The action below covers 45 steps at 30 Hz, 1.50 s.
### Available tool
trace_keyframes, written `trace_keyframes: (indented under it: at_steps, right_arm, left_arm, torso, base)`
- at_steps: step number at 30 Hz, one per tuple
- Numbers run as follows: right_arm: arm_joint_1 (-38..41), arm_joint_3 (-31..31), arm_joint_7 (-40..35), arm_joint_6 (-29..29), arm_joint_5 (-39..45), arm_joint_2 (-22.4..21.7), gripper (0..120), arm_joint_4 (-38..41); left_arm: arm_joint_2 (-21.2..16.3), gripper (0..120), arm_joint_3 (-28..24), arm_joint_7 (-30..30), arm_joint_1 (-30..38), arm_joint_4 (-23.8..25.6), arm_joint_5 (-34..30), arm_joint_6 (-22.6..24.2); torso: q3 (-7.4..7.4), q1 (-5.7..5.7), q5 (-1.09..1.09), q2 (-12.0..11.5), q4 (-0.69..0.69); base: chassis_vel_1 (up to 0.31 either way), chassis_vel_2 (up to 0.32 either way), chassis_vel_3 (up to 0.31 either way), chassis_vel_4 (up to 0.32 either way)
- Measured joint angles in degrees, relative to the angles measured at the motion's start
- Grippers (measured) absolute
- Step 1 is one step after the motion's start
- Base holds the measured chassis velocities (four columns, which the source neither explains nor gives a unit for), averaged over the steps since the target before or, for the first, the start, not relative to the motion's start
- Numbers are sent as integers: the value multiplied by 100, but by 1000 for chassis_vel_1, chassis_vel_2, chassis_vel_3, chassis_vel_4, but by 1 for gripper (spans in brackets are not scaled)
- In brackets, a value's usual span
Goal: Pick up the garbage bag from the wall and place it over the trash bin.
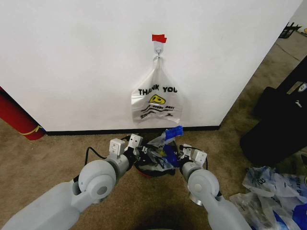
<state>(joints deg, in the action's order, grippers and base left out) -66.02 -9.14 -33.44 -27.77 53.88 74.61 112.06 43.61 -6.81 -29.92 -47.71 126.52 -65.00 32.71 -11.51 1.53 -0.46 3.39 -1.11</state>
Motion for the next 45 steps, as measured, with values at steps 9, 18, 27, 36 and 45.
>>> trace_keyframes:
  at_steps: [9, 18, 27, 36, 45]
  right_arm:
    - [-134, -184, 159, 38, 97, -10, 0, 132]
    - [-232, -307, 183, 38, 244, 5, 0, 147]
    - [-367, -461, 283, -54, 462, -67, 0, 238]
    - [-382, -522, 297, -188, 803, -132, 0, 445]
    - [-435, -593, 246, -152, 770, -93, 0, 441]
  left_arm:
    - [-192, 0, 394, 12, -187, -130, -140, 4]
    - [-453, 0, 621, 60, -316, -70, -242, 4]
    - [-659, 0, 734, 240, -268, -372, -247, -24]
    - [-707, 0, 752, 553, -263, -871, -338, -22]
    - [-644, 13, 970, 488, -483, -607, -325, -18]
  torso:
    - [0, 0, 0, 0, 0]
    - [0, 0, 0, 0, 0]
    - [0, 0, 0, 0, 0]
    - [0, 0, 0, 0, 1]
    - [0, 0, 1, 0, 1]
  base:
    - [0, 0, 0, 0]
    - [0, 0, 0, 0]
    - [0, 0, 0, 0]
    - [0, 0, 0, 0]
    - [0, 0, 0, 0]
